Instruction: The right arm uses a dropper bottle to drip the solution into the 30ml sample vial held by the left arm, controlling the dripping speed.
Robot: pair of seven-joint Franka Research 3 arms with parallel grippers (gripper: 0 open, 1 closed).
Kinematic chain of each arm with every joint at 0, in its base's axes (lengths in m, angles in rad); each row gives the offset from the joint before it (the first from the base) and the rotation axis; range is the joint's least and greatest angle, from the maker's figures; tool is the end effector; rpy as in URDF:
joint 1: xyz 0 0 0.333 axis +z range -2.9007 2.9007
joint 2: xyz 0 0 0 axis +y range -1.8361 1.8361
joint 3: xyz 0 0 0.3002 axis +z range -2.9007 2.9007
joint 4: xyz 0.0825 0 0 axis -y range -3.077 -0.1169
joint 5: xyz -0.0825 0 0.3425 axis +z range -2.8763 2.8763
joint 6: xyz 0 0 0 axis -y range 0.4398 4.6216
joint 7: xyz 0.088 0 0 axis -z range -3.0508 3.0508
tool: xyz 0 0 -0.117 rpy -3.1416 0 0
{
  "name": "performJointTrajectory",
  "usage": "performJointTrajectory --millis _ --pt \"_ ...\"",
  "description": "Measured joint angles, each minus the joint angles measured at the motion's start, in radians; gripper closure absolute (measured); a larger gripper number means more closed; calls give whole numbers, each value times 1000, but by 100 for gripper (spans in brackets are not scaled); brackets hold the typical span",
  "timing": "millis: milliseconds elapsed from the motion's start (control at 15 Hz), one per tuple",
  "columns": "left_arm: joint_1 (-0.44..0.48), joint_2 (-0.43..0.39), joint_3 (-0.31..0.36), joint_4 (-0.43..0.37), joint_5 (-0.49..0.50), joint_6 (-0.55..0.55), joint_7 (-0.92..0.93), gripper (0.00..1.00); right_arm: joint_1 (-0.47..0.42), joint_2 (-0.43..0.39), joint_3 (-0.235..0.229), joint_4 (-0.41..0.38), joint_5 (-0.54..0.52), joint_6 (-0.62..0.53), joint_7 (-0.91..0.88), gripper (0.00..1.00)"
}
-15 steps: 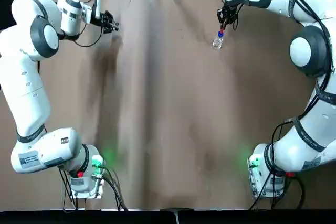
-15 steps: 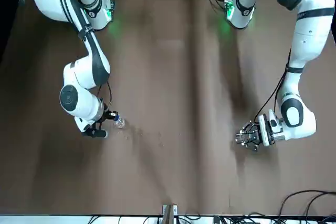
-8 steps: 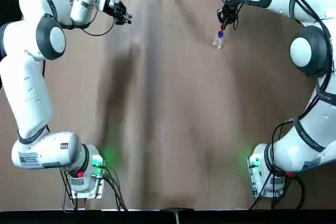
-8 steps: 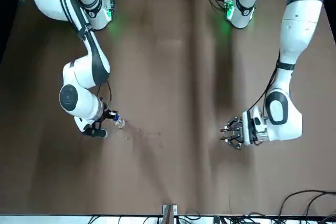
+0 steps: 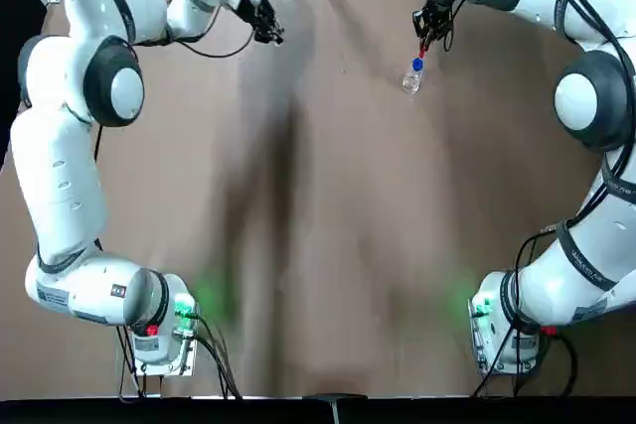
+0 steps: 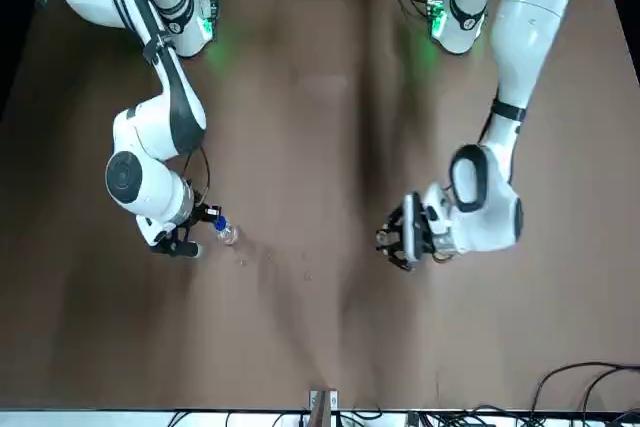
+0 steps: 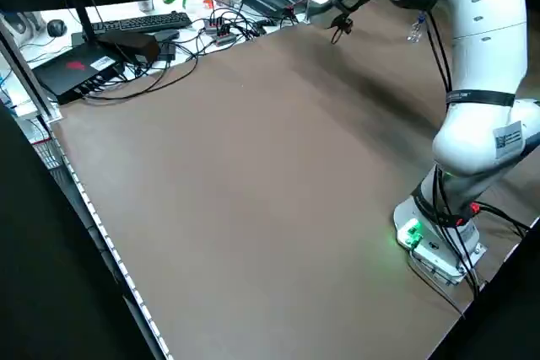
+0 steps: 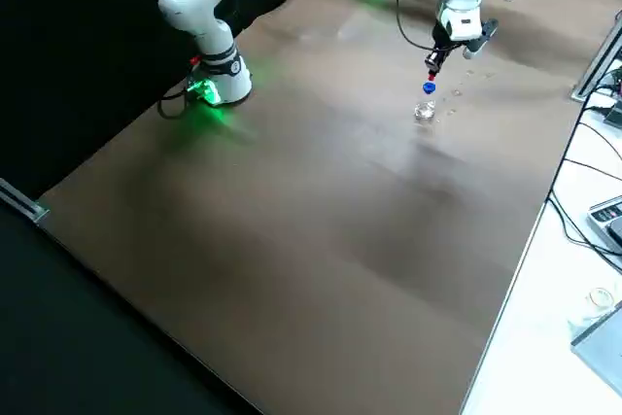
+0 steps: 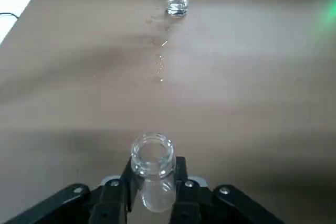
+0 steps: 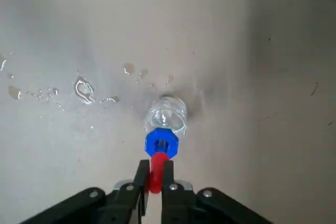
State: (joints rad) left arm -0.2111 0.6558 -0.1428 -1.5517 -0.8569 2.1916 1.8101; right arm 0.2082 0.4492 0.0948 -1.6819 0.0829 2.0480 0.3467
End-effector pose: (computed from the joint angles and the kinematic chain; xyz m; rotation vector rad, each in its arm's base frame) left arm 0.6214 -0.2488 0.2835 1.7211 -1.7789 0.6483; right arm 0.5888 0.1836 0.3330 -3.0519 0.1413 0.1738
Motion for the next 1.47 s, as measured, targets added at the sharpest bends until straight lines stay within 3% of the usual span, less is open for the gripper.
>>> performJointTrajectory --millis 333,667,1467 --pt "-170 -2 1 -3 100 166 -216 68 0 -4 0 13 0 -13 2 86" --pt "-208 3 2 -11 122 201 -248 68 1 -32 1 16 0 -26 17 85" --pt "-354 40 23 -21 165 404 -327 68 1 -74 1 22 0 -67 30 85"
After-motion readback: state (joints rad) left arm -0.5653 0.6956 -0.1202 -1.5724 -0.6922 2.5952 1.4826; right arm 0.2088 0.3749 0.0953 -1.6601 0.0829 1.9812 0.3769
